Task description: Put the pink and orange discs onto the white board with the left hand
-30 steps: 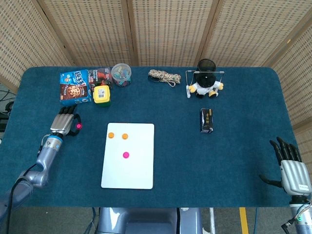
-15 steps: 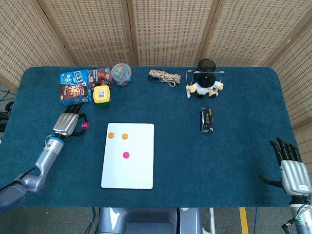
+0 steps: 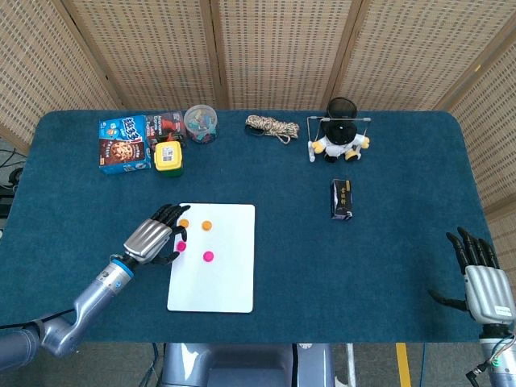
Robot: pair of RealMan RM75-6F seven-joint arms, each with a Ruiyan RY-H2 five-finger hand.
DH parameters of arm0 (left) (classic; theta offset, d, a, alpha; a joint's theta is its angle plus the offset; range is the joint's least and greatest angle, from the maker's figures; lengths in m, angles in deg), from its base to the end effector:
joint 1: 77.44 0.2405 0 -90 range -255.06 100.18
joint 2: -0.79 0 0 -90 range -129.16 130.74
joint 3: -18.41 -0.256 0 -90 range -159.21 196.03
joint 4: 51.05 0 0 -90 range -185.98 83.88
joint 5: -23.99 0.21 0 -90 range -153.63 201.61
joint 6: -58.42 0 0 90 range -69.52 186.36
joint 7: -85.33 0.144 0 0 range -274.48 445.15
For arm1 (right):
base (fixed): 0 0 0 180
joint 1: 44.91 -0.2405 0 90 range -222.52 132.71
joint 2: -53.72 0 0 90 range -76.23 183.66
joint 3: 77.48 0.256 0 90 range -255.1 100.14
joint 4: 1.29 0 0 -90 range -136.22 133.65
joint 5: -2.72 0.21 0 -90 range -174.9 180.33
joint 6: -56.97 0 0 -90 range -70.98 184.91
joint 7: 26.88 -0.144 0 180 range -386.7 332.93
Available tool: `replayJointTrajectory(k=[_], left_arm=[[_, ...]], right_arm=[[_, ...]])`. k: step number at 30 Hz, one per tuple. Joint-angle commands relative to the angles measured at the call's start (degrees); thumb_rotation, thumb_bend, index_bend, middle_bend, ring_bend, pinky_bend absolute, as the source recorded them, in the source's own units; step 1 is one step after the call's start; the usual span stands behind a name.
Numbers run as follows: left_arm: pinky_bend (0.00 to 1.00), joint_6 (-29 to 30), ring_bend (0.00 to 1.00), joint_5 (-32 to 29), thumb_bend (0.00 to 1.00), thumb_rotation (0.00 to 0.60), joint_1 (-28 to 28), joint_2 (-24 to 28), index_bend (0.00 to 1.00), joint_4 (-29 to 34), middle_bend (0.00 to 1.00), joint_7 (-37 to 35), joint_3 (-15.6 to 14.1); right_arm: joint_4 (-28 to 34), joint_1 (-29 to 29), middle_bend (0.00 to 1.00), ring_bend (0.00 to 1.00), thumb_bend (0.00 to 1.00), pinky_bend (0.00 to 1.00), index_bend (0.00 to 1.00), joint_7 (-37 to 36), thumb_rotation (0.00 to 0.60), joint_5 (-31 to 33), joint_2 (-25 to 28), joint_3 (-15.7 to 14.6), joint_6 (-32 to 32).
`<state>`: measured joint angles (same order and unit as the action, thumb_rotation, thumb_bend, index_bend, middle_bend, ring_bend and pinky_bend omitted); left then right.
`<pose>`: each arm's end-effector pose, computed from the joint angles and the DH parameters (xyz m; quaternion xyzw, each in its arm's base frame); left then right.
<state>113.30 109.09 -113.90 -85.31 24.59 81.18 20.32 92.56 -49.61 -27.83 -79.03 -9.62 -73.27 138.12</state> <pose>-0.2114 0.3137 -0.0130 -0.7736 -0.3874 -0.3648 0.3441 -0.3187 -0.1843 0.1591 0.5734 -0.4270 0.3734 0.5911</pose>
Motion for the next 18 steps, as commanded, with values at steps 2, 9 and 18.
replayJointTrajectory(k=[2, 9, 18], left_arm=[[0.0, -1.0, 0.0, -1.3, 0.36, 0.6, 0.2, -2.4, 0.54, -1.2, 0.0, 1.0, -0.5], [0.0, -1.2, 0.0, -2.0, 0.36, 0.6, 0.4, -3.9, 0.54, -3.1, 0.0, 2.3, -0.8], [0.0, -1.8, 0.0, -2.7, 0.36, 0.6, 0.4, -4.8, 0.54, -4.1, 0.0, 2.0, -0.9]], right_arm=[[0.0, 0.0, 0.0, 0.0, 0.0, 0.0, 0.0, -0.1, 0.6, 0.0, 0.0, 0.0, 0.0], [0.0, 0.0, 0.0, 0.0, 0.0, 0.0, 0.0, -0.4, 0.6, 0.0, 0.1, 0.0, -0.1], [0.0, 0.1, 0.0, 0.0, 0.0, 0.0, 0.0, -0.3, 0.6, 0.0, 0.1, 0.0, 0.0]])
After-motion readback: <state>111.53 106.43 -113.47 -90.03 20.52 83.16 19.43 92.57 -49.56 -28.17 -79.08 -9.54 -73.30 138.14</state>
